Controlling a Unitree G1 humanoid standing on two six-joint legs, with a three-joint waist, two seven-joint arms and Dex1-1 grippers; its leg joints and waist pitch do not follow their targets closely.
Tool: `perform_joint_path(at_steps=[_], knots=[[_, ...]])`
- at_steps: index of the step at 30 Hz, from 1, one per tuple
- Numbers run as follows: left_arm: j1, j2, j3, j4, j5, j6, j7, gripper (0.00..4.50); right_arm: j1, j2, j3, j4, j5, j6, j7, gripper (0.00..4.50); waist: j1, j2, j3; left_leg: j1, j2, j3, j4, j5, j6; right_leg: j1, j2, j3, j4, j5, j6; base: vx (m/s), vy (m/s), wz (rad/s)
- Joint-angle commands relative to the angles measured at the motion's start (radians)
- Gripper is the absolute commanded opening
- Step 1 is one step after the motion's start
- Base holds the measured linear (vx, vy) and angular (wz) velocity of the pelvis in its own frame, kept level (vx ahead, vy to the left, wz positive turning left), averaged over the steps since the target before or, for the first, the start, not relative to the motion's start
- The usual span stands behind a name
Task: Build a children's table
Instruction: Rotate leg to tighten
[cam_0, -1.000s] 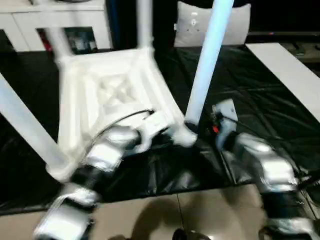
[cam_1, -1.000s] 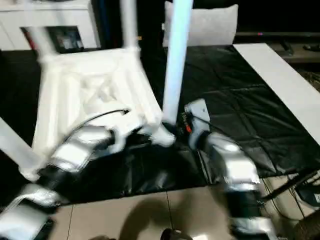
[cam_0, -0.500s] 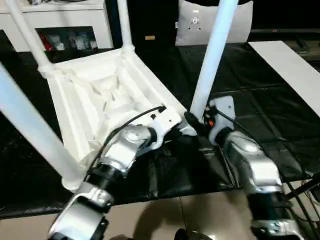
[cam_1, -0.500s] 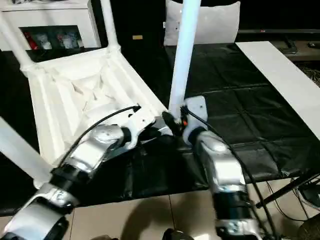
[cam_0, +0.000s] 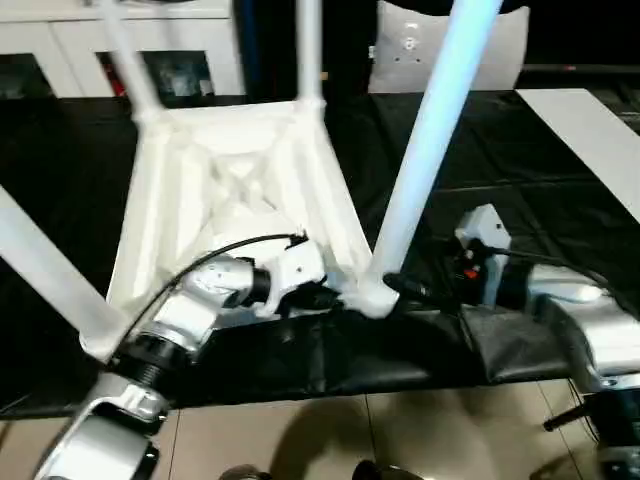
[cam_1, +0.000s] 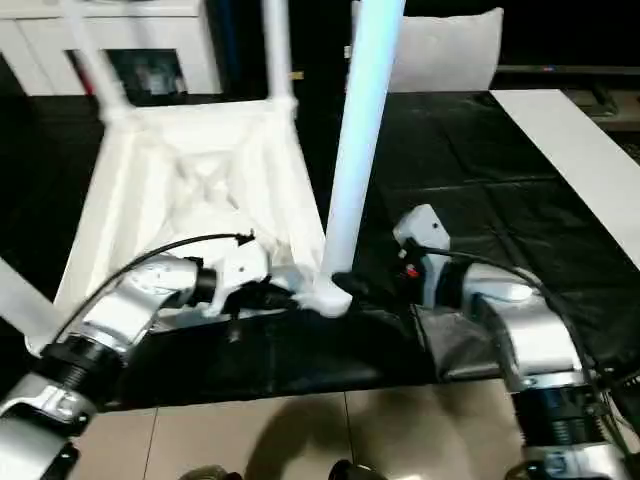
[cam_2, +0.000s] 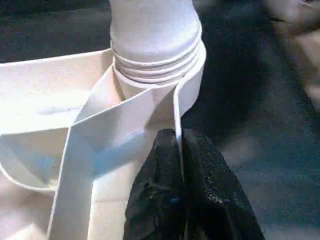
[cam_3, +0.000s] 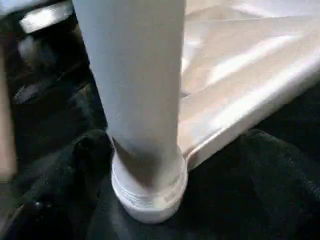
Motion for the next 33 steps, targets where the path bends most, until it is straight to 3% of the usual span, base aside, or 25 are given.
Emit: perform_joint_path(at_steps=[1,2,5,8,13,25,30,33], knots=[[-0.014,0.001,-0.039,-0.01,-0.018,-0.068,-0.102,0.0,-0.021,-0.027,0.026,0.022,0.023,-0.036,0.101,4.46,0.002,-0.015,-0.065,0.003,0.088,-0.035,-0.065,-0.051,0.134,0.067,-0.106,0.099,-0.054,-0.268,-0.068,0.0,0.0,0.0],[-0.018,0.004,-0.041,-0.01,-0.022,-0.071,-0.118,0.0,-0.025,-0.029,0.03,0.03,0.03,-0.035,0.126,4.19,0.004,-0.015,-0.065,0.002,0.087,-0.034,-0.064,-0.052,0.136,0.067,-0.106,0.098,-0.054,-0.265,-0.069,0.0,0.0,0.0],[-0.034,0.014,-0.052,-0.006,-0.03,-0.085,-0.169,0.0,-0.045,-0.026,0.045,0.057,0.05,-0.029,0.191,4.09,0.015,-0.015,-0.067,0.007,0.094,-0.035,-0.064,-0.037,0.132,0.065,-0.108,0.1,-0.048,-0.244,-0.089,0.0,0.0,0.0],[-0.055,0.018,-0.069,0.008,-0.031,-0.114,-0.205,0.0,-0.072,-0.011,0.071,0.101,0.046,-0.052,0.228,3.68,0.021,-0.017,-0.065,0.007,0.093,-0.035,-0.064,-0.036,0.123,0.064,-0.109,0.1,-0.046,-0.244,-0.102,0.0,0.0,0.0],[-0.067,0.0,-0.075,0.015,-0.034,-0.127,-0.227,0.0,-0.101,0.017,0.099,0.135,0.067,-0.051,0.276,3.31,0.021,-0.021,-0.061,0.007,0.093,-0.034,-0.066,-0.066,0.1,0.066,-0.11,0.101,-0.052,-0.288,-0.094,0.0,0.0,0.0],[-0.069,0.004,-0.073,0.035,-0.036,-0.139,-0.237,0.0,-0.122,0.031,0.139,0.168,0.074,-0.034,0.344,2.31,0.019,-0.025,-0.058,0.004,0.092,-0.036,-0.067,-0.06,0.097,0.066,-0.11,0.101,-0.053,-0.304,-0.081,0.0,0.0,0.0],[-0.059,-0.006,-0.04,0.036,-0.03,-0.077,-0.155,0.0,-0.091,0.056,0.099,0.102,0.13,0.056,0.28,2.11,0.018,-0.026,-0.055,0.007,0.091,-0.035,-0.069,-0.075,0.086,0.064,-0.11,0.101,-0.06,-0.336,-0.071,0.0,0.0,0.0],[-0.041,-0.051,0.009,-0.007,-0.05,0.067,-0.025,0.0,-0.063,0.112,0.066,0.054,0.111,0.09,0.115,2.09,0.012,-0.028,-0.052,0.008,0.091,-0.036,-0.072,-0.087,0.062,0.063,-0.111,0.101,-0.065,-0.376,-0.06,0.0,0.0,0.0]])
